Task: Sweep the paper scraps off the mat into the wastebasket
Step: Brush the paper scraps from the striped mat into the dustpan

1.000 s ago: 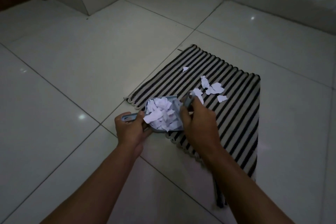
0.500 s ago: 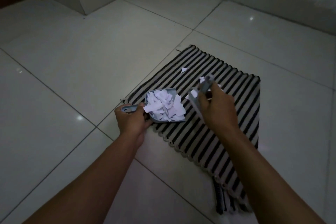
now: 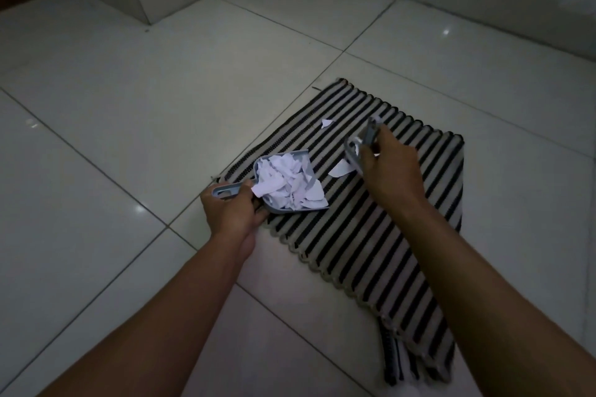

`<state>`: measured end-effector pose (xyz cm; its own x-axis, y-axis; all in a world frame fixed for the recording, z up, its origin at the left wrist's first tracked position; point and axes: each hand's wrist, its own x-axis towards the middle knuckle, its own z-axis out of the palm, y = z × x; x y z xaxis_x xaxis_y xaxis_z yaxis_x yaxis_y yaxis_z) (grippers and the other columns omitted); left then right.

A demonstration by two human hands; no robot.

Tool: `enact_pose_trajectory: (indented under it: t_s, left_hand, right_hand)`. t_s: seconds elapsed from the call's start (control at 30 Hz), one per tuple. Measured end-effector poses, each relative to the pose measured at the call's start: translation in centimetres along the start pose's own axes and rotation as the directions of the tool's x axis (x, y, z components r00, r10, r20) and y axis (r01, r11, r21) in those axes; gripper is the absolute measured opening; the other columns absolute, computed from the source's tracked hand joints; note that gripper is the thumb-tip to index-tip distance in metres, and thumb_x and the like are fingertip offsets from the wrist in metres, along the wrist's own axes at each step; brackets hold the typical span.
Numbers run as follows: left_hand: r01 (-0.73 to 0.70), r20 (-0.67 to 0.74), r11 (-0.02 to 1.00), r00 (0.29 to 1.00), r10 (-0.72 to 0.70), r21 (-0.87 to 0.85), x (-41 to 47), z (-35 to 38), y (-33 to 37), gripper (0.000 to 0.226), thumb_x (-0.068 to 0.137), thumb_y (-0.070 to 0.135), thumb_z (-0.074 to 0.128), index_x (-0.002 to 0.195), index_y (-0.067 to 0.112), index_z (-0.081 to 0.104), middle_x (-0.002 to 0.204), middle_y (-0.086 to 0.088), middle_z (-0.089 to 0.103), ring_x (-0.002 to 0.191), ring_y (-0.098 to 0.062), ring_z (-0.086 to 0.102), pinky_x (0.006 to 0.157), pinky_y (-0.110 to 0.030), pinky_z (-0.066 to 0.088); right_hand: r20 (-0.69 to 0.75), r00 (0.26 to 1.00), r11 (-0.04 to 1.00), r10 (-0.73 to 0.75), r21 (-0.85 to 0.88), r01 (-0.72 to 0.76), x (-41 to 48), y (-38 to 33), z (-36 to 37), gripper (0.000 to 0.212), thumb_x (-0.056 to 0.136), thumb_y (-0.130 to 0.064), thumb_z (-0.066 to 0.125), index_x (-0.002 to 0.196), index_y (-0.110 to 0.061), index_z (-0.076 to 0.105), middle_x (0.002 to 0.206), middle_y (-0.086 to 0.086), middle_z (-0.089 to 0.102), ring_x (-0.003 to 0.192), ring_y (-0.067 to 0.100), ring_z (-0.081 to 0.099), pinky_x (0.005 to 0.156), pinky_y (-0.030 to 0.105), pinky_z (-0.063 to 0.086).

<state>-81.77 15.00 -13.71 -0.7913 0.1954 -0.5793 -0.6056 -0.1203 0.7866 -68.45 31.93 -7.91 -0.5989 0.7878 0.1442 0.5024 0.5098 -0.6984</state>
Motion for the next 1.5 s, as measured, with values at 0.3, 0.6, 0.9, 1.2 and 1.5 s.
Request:
enact_pose_trajectory:
  t_s: [0.3, 0.6, 0.9, 1.2, 1.5]
  left_hand:
    - [0.004, 0.019, 1.0, 1.0, -0.004, 0.007, 1.0, -0.2, 0.1, 0.047, 0.092, 0.002, 0.071, 0.134, -0.002, 0.049, 0.124, -0.031, 0.064, 0.089, -0.03, 0.072, 0.062, -0.043, 0.063]
    - [0.04, 0.042, 0.999, 0.998, -0.039, -0.007, 0.0, -0.1, -1.0, 0.049, 0.092, 0.004, 0.073, 0.134, 0.003, 0.049, 0.123, -0.028, 0.065, 0.105, -0.037, 0.072, 0.067, -0.049, 0.064]
    - [0.077, 0.041, 0.997, 0.996, -0.077, -0.006, -2.3, 0.6, -3.6, 0.048, 0.091, 0.004, 0.073, 0.133, 0.001, 0.05, 0.12, -0.029, 0.065, 0.105, -0.04, 0.071, 0.064, -0.047, 0.064]
    - [0.032, 0.041, 0.999, 0.999, -0.033, 0.027, -3.4, 1.6, -4.1, 0.047, 0.092, 0.004, 0.073, 0.133, 0.004, 0.049, 0.123, -0.027, 0.063, 0.108, -0.038, 0.069, 0.061, -0.041, 0.064]
    - [0.038, 0.035, 0.999, 0.999, -0.039, 0.004, -3.4, 1.8, -3.4, 0.043, 0.093, 0.003, 0.071, 0.131, 0.002, 0.049, 0.122, -0.028, 0.064, 0.108, -0.04, 0.069, 0.061, -0.042, 0.064]
  right_hand:
    - [0.002, 0.999, 0.999, 0.035, 0.003, -0.035, -0.6, -0.3, 0.9, 0.029, 0.101, -0.03, 0.049, 0.127, -0.02, 0.053, 0.097, -0.005, 0.061, 0.067, -0.005, 0.052, 0.054, 0.011, 0.042]
    - [-0.073, 0.993, 0.994, 0.097, 0.06, -0.093, -2.0, -0.3, 0.7, 0.03, 0.1, -0.028, 0.05, 0.13, -0.022, 0.052, 0.097, -0.01, 0.057, 0.069, -0.003, 0.053, 0.055, 0.011, 0.045]
    - [-0.07, 0.986, 0.987, 0.15, 0.066, -0.146, -3.8, 0.8, -3.6, 0.032, 0.099, -0.026, 0.051, 0.13, -0.017, 0.052, 0.108, 0.003, 0.065, 0.075, 0.004, 0.059, 0.056, 0.012, 0.043]
    - [0.045, 0.996, 0.989, 0.075, -0.134, -0.068, -5.0, 2.8, -3.8, 0.026, 0.101, -0.034, 0.047, 0.124, -0.024, 0.053, 0.098, 0.0, 0.068, 0.068, 0.003, 0.056, 0.061, 0.024, 0.048]
    - [0.034, 0.995, 0.991, 0.097, -0.093, -0.094, -4.7, 1.9, -3.8, 0.028, 0.1, -0.035, 0.046, 0.125, -0.023, 0.053, 0.105, 0.003, 0.067, 0.075, 0.007, 0.058, 0.066, 0.025, 0.048]
